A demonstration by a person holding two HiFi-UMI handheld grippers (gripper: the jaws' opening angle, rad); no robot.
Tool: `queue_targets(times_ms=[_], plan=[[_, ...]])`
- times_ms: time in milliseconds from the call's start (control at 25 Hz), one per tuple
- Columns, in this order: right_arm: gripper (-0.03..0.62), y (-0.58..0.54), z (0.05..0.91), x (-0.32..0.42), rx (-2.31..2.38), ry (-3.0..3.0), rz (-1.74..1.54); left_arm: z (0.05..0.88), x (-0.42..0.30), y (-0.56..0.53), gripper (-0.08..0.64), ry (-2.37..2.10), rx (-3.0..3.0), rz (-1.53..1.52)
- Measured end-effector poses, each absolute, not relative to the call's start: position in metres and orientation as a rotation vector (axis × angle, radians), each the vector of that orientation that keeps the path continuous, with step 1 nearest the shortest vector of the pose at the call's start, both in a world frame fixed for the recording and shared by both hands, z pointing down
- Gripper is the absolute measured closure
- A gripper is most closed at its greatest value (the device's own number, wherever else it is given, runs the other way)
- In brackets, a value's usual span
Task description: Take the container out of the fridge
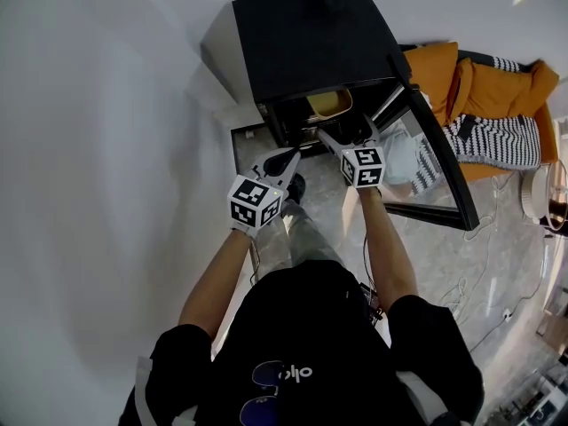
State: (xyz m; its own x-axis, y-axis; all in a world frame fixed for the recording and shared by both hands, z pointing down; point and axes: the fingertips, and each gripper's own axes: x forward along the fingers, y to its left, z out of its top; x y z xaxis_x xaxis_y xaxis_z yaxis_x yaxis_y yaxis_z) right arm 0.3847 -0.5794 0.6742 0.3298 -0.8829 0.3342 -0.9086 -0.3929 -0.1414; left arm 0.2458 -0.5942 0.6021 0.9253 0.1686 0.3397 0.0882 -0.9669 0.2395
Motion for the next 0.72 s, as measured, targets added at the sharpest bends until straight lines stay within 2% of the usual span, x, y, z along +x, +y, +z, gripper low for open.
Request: queue_targets(times_ms=[80, 240, 720], plan=[[0.031, -0.586, 0.685, 0.39, 2.501, -1.688, 0.565, 0.606, 0.248, -0.592, 0.56, 0.201, 2.856, 0.54], [0.011, -0.601, 0.696, 0.4, 2.491, -1.676, 0.551, 0.613, 0.253, -0.592, 0.56, 0.2, 2.839, 0.553], [0.006, -0.631, 0.716, 0.419, 2.521, -1.641, 0.54, 0.629, 0.268, -0.603, 0.56, 0.19, 2.811, 0.582]])
